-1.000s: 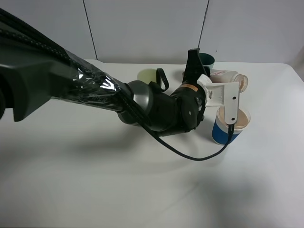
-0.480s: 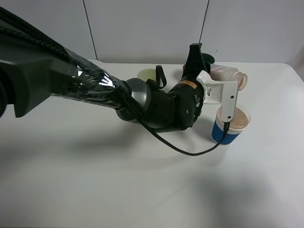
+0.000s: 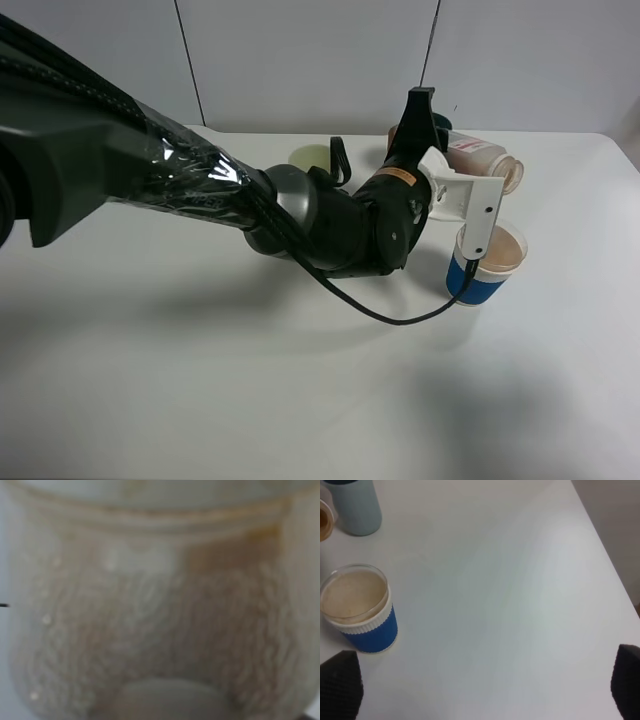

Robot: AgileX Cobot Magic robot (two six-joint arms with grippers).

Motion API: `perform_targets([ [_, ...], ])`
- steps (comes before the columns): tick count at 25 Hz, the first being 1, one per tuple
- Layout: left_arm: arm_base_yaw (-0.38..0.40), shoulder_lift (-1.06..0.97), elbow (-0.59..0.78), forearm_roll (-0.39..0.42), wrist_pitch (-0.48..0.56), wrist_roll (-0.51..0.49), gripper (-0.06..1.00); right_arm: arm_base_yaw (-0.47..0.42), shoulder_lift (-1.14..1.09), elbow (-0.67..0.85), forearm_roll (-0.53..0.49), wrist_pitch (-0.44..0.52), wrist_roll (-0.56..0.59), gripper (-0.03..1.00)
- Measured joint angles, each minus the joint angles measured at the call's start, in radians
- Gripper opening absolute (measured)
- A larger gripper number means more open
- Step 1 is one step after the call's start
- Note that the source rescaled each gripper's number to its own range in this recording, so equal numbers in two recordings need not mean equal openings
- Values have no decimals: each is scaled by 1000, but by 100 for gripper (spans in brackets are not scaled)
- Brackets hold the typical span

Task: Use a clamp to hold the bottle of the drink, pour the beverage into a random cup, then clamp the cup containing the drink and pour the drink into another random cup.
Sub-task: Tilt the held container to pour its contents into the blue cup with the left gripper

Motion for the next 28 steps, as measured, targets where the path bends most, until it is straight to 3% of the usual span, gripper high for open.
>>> perform_targets([
  [28,0,0,0,36,-37,172,1,0,0,0,0,0,0,100],
])
